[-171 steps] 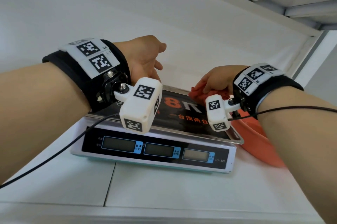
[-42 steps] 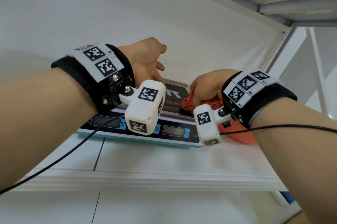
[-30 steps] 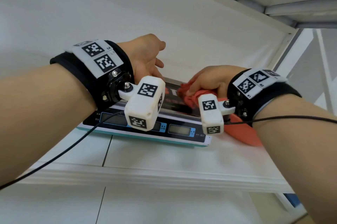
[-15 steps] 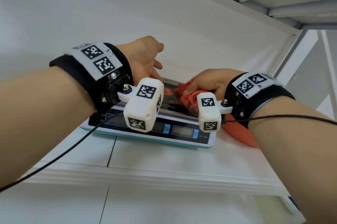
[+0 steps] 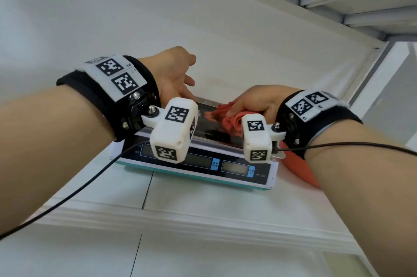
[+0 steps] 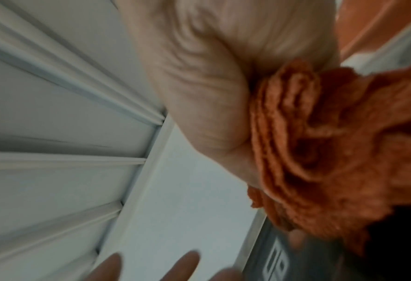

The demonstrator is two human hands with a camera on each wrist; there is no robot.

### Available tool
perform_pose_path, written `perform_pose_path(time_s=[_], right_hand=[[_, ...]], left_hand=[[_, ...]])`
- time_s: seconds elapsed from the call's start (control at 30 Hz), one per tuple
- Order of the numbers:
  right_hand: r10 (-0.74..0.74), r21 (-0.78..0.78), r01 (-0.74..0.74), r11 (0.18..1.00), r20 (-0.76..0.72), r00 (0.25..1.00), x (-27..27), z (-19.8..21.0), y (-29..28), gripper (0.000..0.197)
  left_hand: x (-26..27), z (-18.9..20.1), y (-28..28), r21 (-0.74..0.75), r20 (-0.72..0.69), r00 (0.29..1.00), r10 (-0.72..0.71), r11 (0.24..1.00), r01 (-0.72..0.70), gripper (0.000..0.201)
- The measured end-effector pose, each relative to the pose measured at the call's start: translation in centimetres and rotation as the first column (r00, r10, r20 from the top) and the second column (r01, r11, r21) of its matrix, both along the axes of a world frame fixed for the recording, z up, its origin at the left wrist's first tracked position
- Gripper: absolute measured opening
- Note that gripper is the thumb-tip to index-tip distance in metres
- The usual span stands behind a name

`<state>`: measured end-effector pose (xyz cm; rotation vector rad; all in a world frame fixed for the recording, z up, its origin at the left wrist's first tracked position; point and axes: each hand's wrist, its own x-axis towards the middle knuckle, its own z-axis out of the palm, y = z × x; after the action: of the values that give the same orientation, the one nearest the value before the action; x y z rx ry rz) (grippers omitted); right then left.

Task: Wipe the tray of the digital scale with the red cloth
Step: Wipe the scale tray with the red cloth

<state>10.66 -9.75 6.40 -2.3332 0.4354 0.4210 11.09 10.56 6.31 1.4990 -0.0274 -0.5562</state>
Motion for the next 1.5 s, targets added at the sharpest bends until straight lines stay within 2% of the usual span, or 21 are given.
perform_pose_path(time_s=[0.07, 0.1, 0.17, 0.27, 0.37, 0.43, 0.5, 0.6, 0.7, 0.8, 0.83, 0.9, 0.97, 1.03, 1.13, 1.2, 1.37, 1.43, 1.5], right_hand=[[-0.006, -0.077, 0.015, 0.997, 0.126, 0.992, 0.3, 0.2, -0.9, 0.042], [0.002, -0.131, 0.017, 0.991, 0.142, 0.990, 0.2, 0.1, -1.2, 0.032], [0.018, -0.216, 0.010, 0.976, 0.130, 0.991, 0.0, -0.2, -1.4, 0.017], [0.043, -0.254, -0.010, 0.967, 0.122, 0.992, 0.0, -0.5, 0.7, 0.001], [0.079, -0.315, -0.049, 0.948, 0.084, 0.993, 0.3, -0.7, 2.9, 0.030], [0.084, -0.222, -0.066, 0.973, 0.071, 0.994, 0.5, -0.5, 3.2, 0.039], [0.027, -0.116, -0.016, 0.993, 0.096, 0.995, 0.6, -0.1, 2.3, 0.037], [-0.002, -0.215, 0.033, 0.976, 0.141, 0.990, 0.9, 0.1, 0.3, 0.023], [0.017, -0.215, 0.016, 0.976, 0.150, 0.989, 1.2, -0.4, -0.5, 0.007], [0.057, -0.253, -0.022, 0.967, 0.134, 0.989, 1.5, -0.8, 0.8, 0.004], [0.085, -0.260, -0.052, 0.964, 0.118, 0.989, 1.6, -0.7, 1.5, 0.004], [0.122, -0.286, -0.105, 0.953, 0.044, 0.992, 1.7, -0.6, 2.7, 0.027], [0.135, -0.216, -0.130, 0.968, 0.007, 0.991, 1.8, -0.4, 3.1, 0.045], [0.133, -0.155, -0.120, 0.981, 0.080, 0.988, 1.9, 0.0, 2.8, 0.037], [0.123, -0.239, -0.080, 0.968, 0.170, 0.978, 1.7, 0.2, 2.0, 0.008], [0.127, -0.294, -0.069, 0.953, 0.182, 0.975, 1.7, 0.0, 2.2, 0.010], [0.208, -0.292, -0.160, 0.943, 0.143, 0.968, 2.6, -0.9, 4.4, 0.031], [0.259, -0.277, -0.230, 0.933, 0.071, 0.963, 2.3, -0.3, 5.3, 0.031], [0.273, -0.190, -0.273, 0.943, -0.029, 0.962, 2.2, 0.4, 5.6, 0.031]], left_hand=[[0.0, 0.0, 0.7, 0.014, 0.012, 1.000, 0.024, 1.000, -0.025, 0.066], [0.0, 0.0, 1.0, 0.027, 0.020, 0.999, 0.041, 0.999, -0.042, 0.065], [0.0, -0.1, 1.4, 0.054, 0.034, 0.996, 0.077, 0.995, -0.079, 0.065], [0.1, -0.2, 1.7, 0.087, 0.057, 0.989, 0.137, 0.986, -0.142, 0.063], [0.3, -0.3, 1.8, 0.109, 0.053, 0.985, 0.164, 0.980, -0.169, 0.062], [0.5, -0.3, 1.8, 0.112, 0.048, 0.985, 0.167, 0.979, -0.171, 0.064], [0.7, -0.5, 2.1, 0.115, 0.042, 0.983, 0.178, 0.977, -0.182, 0.064], [0.9, -0.8, 2.8, 0.121, 0.033, 0.979, 0.202, 0.971, -0.205, 0.063], [0.7, -0.6, 3.1, 0.136, 0.036, 0.974, 0.225, 0.964, -0.228, 0.064], [0.8, -0.7, 3.2, 0.121, 0.014, 0.976, 0.216, 0.969, -0.216, 0.064], [0.9, -0.8, 3.2, 0.113, -0.001, 0.980, 0.200, 0.973, -0.199, 0.066], [0.9, -0.9, 3.1, 0.103, -0.022, 0.985, 0.172, 0.980, -0.169, 0.068], [1.0, -1.0, 3.0, 0.101, -0.017, 0.984, 0.178, 0.979, -0.175, 0.068], [1.2, -1.0, 3.2, 0.105, -0.011, 0.982, 0.187, 0.977, -0.185, 0.068], [1.4, -1.1, 3.7, 0.105, -0.008, 0.980, 0.198, 0.975, -0.196, 0.067], [1.6, -1.2, 4.0, 0.110, 0.005, 0.976, 0.218, 0.970, -0.218, 0.065], [2.2, -1.4, 4.3, 0.109, 0.009, 0.970, 0.243, 0.964, -0.242, 0.064], [2.4, -1.4, 4.3, 0.113, 0.019, 0.969, 0.246, 0.962, -0.247, 0.063], [2.5, -1.5, 4.5, 0.097, 0.025, 0.968, 0.249, 0.963, -0.250, 0.062]])
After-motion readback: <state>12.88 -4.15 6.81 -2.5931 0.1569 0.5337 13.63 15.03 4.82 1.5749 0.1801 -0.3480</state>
